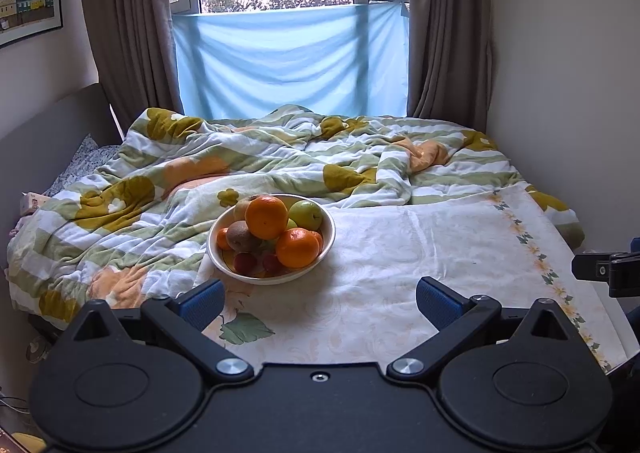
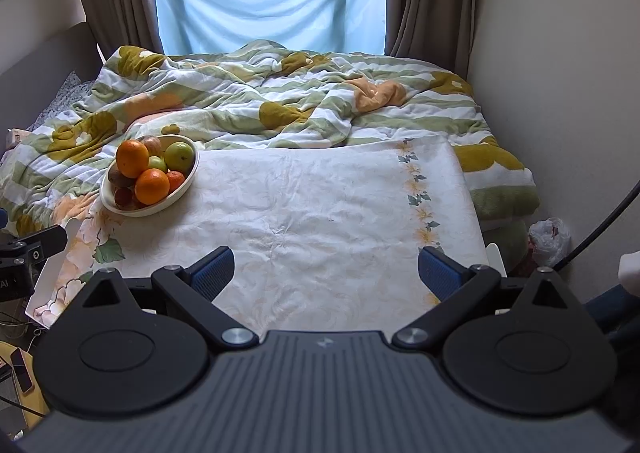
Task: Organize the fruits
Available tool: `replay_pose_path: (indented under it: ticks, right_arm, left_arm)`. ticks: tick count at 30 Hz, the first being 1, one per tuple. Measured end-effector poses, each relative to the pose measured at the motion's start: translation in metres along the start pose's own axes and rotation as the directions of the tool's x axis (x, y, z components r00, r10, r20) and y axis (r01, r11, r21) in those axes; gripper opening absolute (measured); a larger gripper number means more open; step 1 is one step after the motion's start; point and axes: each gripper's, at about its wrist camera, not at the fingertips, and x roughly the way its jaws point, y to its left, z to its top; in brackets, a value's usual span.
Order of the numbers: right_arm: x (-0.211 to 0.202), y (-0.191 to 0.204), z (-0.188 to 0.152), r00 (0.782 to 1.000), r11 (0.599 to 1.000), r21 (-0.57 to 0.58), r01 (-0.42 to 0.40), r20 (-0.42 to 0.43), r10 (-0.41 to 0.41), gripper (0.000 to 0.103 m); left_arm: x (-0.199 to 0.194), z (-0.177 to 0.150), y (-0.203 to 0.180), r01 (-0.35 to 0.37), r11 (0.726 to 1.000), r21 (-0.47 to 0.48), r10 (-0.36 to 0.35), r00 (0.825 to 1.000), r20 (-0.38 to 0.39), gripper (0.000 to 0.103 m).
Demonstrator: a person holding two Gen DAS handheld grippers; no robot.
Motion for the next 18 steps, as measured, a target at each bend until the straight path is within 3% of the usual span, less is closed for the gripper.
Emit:
replay_pose_path:
  ticks: [18]
  right_arm:
    - [0.0020,0.0046,0.0002,1.000,1.000,0.001,-0.001,-0.006,0.002,0.103]
  left_arm:
    - [0.0044,0.0002,0.0043,0.003,1.000,-0.001,-0.003,1.000,-0.009,0.103]
